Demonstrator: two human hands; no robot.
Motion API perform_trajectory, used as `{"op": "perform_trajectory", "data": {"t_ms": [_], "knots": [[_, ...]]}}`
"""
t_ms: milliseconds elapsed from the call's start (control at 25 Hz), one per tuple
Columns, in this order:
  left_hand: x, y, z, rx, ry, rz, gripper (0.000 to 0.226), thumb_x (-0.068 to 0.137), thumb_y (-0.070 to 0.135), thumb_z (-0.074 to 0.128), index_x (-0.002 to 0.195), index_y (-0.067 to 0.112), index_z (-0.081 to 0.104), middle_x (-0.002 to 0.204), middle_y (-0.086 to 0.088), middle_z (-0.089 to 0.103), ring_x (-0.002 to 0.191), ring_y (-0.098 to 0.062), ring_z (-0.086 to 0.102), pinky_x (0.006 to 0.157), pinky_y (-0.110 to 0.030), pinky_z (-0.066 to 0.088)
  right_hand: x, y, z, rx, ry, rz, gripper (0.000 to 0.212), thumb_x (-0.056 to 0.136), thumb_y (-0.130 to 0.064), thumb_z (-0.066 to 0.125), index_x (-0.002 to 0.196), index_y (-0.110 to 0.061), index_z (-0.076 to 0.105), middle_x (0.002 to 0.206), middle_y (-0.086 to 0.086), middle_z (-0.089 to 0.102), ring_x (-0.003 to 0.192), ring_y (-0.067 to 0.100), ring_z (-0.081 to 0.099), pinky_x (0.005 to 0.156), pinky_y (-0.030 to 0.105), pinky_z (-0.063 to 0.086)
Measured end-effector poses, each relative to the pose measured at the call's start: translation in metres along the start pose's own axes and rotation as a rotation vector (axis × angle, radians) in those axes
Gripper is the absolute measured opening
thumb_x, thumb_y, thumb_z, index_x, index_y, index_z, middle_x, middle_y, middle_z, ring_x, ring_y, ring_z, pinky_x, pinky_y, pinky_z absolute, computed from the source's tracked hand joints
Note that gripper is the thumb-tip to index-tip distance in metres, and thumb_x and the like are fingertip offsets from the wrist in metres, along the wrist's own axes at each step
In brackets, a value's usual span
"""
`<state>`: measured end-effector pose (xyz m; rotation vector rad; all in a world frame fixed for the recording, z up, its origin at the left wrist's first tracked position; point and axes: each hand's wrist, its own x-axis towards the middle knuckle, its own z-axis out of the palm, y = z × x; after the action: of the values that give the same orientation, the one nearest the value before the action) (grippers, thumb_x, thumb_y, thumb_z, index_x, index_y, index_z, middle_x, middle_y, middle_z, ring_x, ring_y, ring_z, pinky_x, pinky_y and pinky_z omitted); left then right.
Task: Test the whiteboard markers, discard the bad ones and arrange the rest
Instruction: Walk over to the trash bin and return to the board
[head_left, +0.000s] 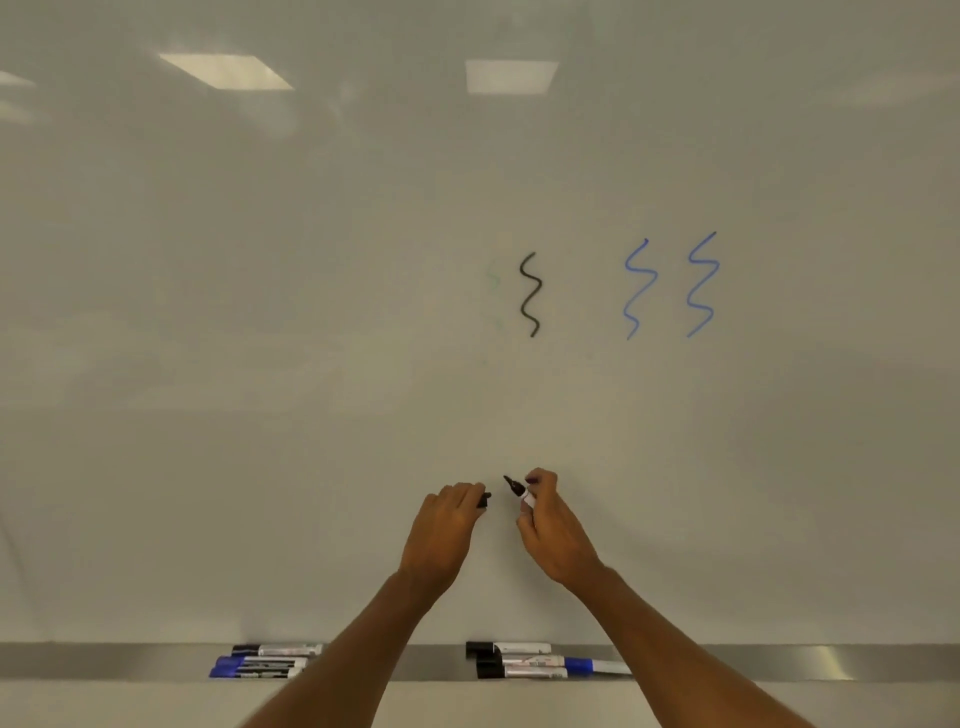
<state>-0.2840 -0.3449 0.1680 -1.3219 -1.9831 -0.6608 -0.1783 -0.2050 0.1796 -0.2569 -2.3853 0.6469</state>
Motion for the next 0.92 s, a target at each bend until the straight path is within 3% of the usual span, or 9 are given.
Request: {"op": "perform_trajectory", "data": {"t_ms": [80,160,240,360,520,600,680,800,920], "knots": [[0.011,-0.014,-0.013,0.013,0.091,0.011,0.042,0.076,0.014,0.077,0.114,0.008,0.060,0.104,-0.006,0.069,0.089,-0.022,0.068,0.069,-0.033,0.056,0.016,-0.016,-0.004,0.075,0.060,-0.069,0.026,0.098,-0.016,0.043,0.119,-0.027,0.031,0.087,-0.003,0.054,0.064,0.005,0.051,0.058,0.020,0.043],[0.028,-0.028,-0.030,0.070,0.178,0.012,0.048,0.078,0.015,0.073,0.122,0.005,0.059,0.120,-0.012,0.065,0.107,-0.026,0.064,0.082,-0.037,0.055,0.036,-0.036,-0.010,0.097,0.173,-0.165,0.015,0.099,-0.023,0.043,0.114,-0.026,0.045,0.094,-0.008,0.056,0.075,0.001,0.054,0.068,0.016,0.045],[0.048,-0.041,-0.050,0.133,0.266,0.047,0.046,0.085,0.017,0.067,0.127,0.002,0.056,0.129,-0.014,0.058,0.119,-0.026,0.056,0.093,-0.036,0.051,0.057,-0.057,-0.018,0.107,0.298,-0.260,0.018,0.099,-0.021,0.044,0.112,-0.019,0.056,0.101,-0.005,0.059,0.087,0.001,0.056,0.077,0.018,0.048],[0.083,-0.063,-0.083,0.224,0.361,0.105,0.043,0.094,0.020,0.050,0.133,0.000,0.049,0.138,-0.016,0.049,0.131,-0.027,0.045,0.106,-0.038,0.041,0.086,-0.090,-0.035,0.201,0.403,-0.369,0.029,0.095,-0.011,0.047,0.122,-0.013,0.059,0.103,-0.001,0.063,0.092,0.007,0.060,0.079,0.018,0.050],[0.130,-0.089,-0.119,0.294,0.370,0.119,0.052,0.091,0.009,0.058,0.137,-0.004,0.040,0.144,-0.019,0.040,0.136,-0.031,0.035,0.111,-0.042,0.032,0.122,-0.124,-0.055,0.182,0.553,-0.439,0.035,0.080,-0.014,0.071,0.114,-0.016,0.060,0.090,-0.002,0.061,0.075,0.008,0.055,0.067,0.012,0.043],[0.148,-0.095,-0.130,0.314,0.336,0.128,0.061,0.086,0.004,0.063,0.139,-0.005,0.036,0.147,-0.021,0.035,0.137,-0.033,0.032,0.113,-0.042,0.029,0.137,-0.137,-0.059,0.212,0.661,-0.456,0.020,0.084,-0.027,0.069,0.099,-0.016,0.061,0.084,-0.003,0.061,0.069,0.011,0.055,0.063,0.019,0.045],[0.162,-0.100,-0.134,0.328,0.316,0.158,0.063,0.086,0.003,0.063,0.140,-0.006,0.033,0.148,-0.021,0.033,0.139,-0.033,0.029,0.113,-0.042,0.028,0.150,-0.143,-0.059,0.252,0.726,-0.515,0.019,0.091,-0.027,0.057,0.094,-0.009,0.063,0.082,0.000,0.064,0.069,0.012,0.060,0.062,0.030,0.051],[0.171,-0.106,-0.128,0.282,0.340,0.180,0.054,0.096,0.009,0.049,0.144,-0.003,0.026,0.152,-0.018,0.026,0.142,-0.030,0.022,0.117,-0.041,0.021,0.167,-0.144,-0.057,0.317,0.733,-0.468,0.022,0.091,-0.023,0.056,0.109,-0.009,0.060,0.083,0.000,0.066,0.070,0.011,0.063,0.062,0.031,0.056],[0.173,-0.106,-0.118,0.231,0.382,0.139,0.049,0.101,0.016,0.031,0.146,0.002,0.018,0.154,-0.014,0.020,0.144,-0.027,0.015,0.120,-0.037,0.011,0.181,-0.141,-0.057,0.334,0.752,-0.410,0.024,0.085,-0.023,0.064,0.104,-0.012,0.056,0.080,-0.005,0.062,0.067,0.010,0.062,0.058,0.030,0.055]]}}
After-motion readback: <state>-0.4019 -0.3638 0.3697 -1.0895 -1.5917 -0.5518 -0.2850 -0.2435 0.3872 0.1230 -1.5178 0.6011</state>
